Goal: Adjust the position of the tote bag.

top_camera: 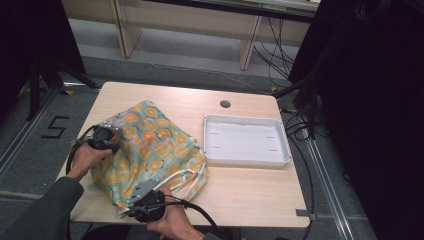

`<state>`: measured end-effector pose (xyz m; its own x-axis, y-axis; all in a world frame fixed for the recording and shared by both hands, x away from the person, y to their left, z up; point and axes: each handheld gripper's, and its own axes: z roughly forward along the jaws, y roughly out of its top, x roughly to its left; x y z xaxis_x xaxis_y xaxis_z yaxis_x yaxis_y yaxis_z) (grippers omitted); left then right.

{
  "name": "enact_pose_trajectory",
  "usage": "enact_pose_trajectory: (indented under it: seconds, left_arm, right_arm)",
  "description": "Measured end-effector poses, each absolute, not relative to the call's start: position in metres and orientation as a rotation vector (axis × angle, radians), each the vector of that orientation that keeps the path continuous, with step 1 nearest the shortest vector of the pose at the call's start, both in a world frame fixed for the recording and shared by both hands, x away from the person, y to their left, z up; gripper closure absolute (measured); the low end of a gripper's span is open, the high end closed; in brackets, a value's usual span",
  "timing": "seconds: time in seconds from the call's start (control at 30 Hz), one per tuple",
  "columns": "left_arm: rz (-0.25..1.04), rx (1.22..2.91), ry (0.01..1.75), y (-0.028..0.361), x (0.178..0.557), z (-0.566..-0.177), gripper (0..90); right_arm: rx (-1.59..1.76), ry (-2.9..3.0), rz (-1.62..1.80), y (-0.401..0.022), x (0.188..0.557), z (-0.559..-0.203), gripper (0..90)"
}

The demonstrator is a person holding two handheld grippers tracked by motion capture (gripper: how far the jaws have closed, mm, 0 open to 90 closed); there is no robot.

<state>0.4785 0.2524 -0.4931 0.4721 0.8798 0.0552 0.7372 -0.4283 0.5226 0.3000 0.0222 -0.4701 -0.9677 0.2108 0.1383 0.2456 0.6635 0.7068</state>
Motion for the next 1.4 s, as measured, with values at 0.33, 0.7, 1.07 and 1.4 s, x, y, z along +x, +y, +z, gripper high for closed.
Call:
enact_pose_trajectory:
  seconds: [0.33, 0.7, 1.07, 1.4]
  left_arm:
    - [0.499, 2.319, 1.302, 0.243, 0.503, -0.478, 78.9]
    - [0.370, 2.161, 1.096, 0.248, 0.365, -0.421, 45.2]
    - [0.273, 2.175, 1.250, 0.236, 0.310, -0.454, 22.3]
    - [0.255, 2.372, 1.218, 0.229, 0.310, -0.478, 28.6]
  right_arm:
    - [-0.412, -2.779, -1.223, 0.048, 0.313, -0.472, 74.5]
    - [-0.564, -2.802, -1.329, -0.029, 0.327, -0.425, 45.5]
    - [-1.244, -2.889, -1.209, -0.131, 0.381, -0.444, 44.4]
    - [-1.341, -2.835, -1.023, -0.133, 0.405, -0.475, 42.7]
